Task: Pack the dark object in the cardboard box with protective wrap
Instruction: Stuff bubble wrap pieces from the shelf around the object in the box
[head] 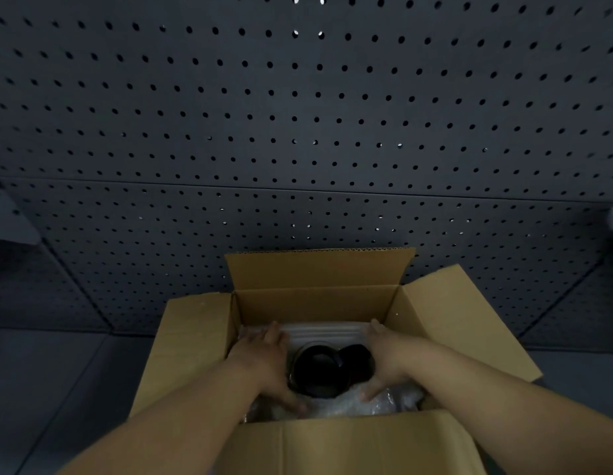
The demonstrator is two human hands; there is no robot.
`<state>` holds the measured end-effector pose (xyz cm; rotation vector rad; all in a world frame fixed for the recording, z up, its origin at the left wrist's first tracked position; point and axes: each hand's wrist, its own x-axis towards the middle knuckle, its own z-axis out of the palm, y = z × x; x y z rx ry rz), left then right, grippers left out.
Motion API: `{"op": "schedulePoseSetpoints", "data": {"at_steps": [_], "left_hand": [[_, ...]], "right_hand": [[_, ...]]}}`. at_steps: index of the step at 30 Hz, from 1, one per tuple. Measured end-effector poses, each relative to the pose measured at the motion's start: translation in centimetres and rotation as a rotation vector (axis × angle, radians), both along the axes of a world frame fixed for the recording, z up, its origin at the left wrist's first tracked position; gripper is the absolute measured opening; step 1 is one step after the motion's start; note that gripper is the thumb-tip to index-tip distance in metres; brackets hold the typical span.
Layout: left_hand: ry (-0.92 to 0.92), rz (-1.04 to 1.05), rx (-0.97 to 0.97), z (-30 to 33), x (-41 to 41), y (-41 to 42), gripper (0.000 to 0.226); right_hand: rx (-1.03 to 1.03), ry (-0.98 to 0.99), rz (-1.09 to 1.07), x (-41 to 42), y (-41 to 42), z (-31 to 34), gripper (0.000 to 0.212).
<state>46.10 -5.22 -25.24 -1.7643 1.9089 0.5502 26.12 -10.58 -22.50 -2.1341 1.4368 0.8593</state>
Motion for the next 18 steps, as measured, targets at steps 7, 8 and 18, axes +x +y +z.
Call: {"op": "schedulePoseSetpoints", "data": {"at_steps": [7,8,18], "left_hand": [[-0.031,-0.011,-0.009,0.0,-0.1,-0.2,0.133],[-0.053,-0.020,-0.017,-0.2,-0.2,-0.1,0.133],[-0.078,-0.070,-0.059,-1.8,0.0,0.2,0.129]], "right_hand": [[-0.005,0.010,-0.034,0.3,0.0,-1.6,0.132],[-0.004,0.030,-0.033,0.4,0.0,-1.8,0.133],[-0.010,0.215,-0.017,1.4,-0.5,-4.5,0.146]]}}
